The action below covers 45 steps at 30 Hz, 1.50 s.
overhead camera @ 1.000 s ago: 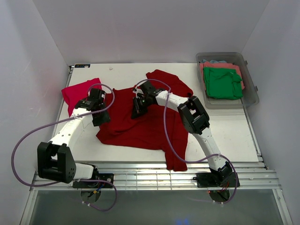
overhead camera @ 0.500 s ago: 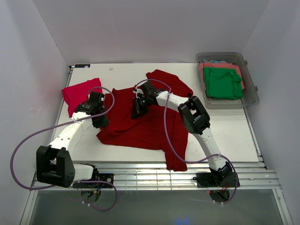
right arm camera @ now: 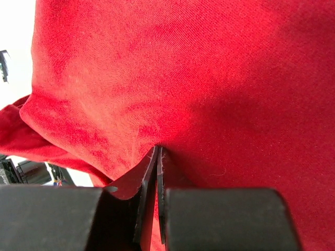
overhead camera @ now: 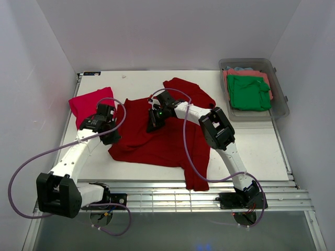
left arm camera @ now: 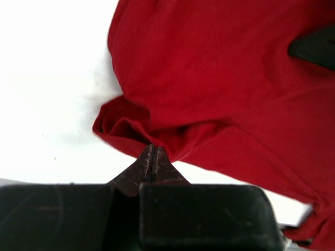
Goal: Fold and stack the t-shirts
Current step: Flatten the tshirt out
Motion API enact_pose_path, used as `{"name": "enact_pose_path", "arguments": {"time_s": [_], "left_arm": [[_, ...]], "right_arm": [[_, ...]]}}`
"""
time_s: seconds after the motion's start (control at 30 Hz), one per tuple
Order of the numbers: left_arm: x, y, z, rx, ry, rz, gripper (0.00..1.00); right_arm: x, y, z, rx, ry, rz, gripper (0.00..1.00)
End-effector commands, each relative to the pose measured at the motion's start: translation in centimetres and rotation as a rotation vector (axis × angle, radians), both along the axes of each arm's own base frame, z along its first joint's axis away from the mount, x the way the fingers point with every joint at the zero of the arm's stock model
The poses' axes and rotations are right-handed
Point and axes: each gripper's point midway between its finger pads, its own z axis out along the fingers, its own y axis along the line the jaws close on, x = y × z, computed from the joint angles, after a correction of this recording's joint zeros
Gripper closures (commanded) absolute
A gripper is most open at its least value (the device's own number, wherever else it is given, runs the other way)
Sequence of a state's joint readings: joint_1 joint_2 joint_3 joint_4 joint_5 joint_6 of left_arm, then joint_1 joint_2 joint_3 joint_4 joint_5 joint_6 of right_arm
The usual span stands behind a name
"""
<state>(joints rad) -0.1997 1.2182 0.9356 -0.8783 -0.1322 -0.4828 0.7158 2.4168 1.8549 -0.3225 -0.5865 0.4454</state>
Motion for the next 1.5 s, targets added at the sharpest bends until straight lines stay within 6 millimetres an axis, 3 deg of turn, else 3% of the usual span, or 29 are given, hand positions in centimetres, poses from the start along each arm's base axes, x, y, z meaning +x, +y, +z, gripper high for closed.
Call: {"name": "enact_pose_path", "arguments": {"time_s": [0.0, 0.17, 0.27, 0.47, 0.5, 0.53, 0.67, 0.87, 0.97, 1.03, 1.07, 1.13, 1.17, 1.2, 1.23, 1.27, 1.3, 1.33, 1.37, 1.43, 1.47], "left_arm": [[-2.1, -0.7, 1.9, -0.057, -0.001, -0.016, 1.0], [-7.3, -1.2, 3.1, -0.138, 0.034, -0.009, 1.0], [-10.1, -1.5, 2.6, -0.173, 0.095, -0.016, 1.0], [-13.4, -1.7, 2.5, -0.207, 0.168, -0.013, 1.0], [-13.8, -1.6, 2.7, -0.209, 0.16, -0.013, 0.89], [-14.1, -1.5, 2.7, -0.207, 0.164, -0.011, 0.85], [-14.5, -1.3, 4.2, -0.207, 0.133, -0.011, 0.82], [-14.2, -3.1, 6.2, -0.315, 0.104, -0.021, 0.8], [-12.7, -2.4, 7.0, -0.268, 0.052, 0.002, 0.67], [-10.6, -1.8, 8.3, -0.231, -0.029, 0.002, 0.65], [-8.6, -1.5, 8.5, -0.204, -0.079, 0.014, 0.64], [-6.2, -1.1, 8.3, -0.162, -0.124, 0.02, 0.66], [-3.9, -1.3, 8.7, -0.161, -0.19, 0.02, 0.69], [-2.5, -1.6, 7.8, -0.154, -0.174, 0.017, 0.75], [-1.3, -1.8, 7.6, -0.155, -0.185, 0.013, 0.77], [0.5, -2.3, 7.9, -0.166, -0.222, 0.002, 0.78], [1.8, -2.7, 6.8, -0.159, -0.194, -0.003, 0.8], [3.1, -2.9, 6.9, -0.156, -0.213, -0.019, 0.81], [4.8, -3.2, 7.1, -0.158, -0.249, -0.028, 0.82], [6.8, -3.6, 5.6, -0.138, -0.21, -0.043, 0.86], [8.2, -3.6, 6.2, -0.125, -0.237, -0.057, 0.89]], "right_arm": [[-1.5, -3.4, -5.8, -0.207, 0.047, -0.025, 0.92], [-1.3, -3.3, -5.6, -0.206, 0.043, -0.028, 0.92], [-1.3, -3.1, -5.5, -0.198, 0.045, -0.029, 0.92], [-1.2, -3.0, -5.5, -0.199, 0.046, -0.026, 0.92], [-1.4, -3.0, -5.4, -0.199, 0.048, -0.023, 0.92], [-1.3, -3.1, -5.4, -0.198, 0.048, -0.023, 0.92], [-1.6, -3.1, -5.6, -0.203, 0.054, -0.019, 0.92], [-1.7, -3.3, -5.7, -0.211, 0.057, -0.012, 0.92], [-1.4, -3.3, -4.9, -0.204, 0.028, -0.002, 0.92], [-0.8, -3.5, -4.3, -0.216, -0.011, -0.012, 0.92], [-0.5, -3.5, -3.7, -0.216, -0.032, -0.017, 0.92], [0.7, -3.7, -1.3, -0.21, -0.089, -0.038, 0.91], [1.2, -3.8, -0.1, -0.207, -0.111, -0.045, 0.87], [2.0, -4.2, 2.4, -0.194, -0.162, -0.052, 0.85], [2.7, -5.2, 3.7, -0.233, -0.201, -0.075, 0.82], [3.4, -5.8, 7.0, -0.224, -0.271, -0.099, 0.76], [4.1, -6.8, 8.6, -0.24, -0.323, -0.122, 0.73], [5.0, -8.5, 9.6, -0.303, -0.391, -0.145, 0.71], [5.5, -9.7, 12.3, -0.308, -0.451, -0.176, 0.66], [7.2, -13.0, 13.8, -0.382, -0.5, -0.25, 0.64], [7.4, -14.8, 14.3, -0.421, -0.504, -0.282, 0.65]]}}
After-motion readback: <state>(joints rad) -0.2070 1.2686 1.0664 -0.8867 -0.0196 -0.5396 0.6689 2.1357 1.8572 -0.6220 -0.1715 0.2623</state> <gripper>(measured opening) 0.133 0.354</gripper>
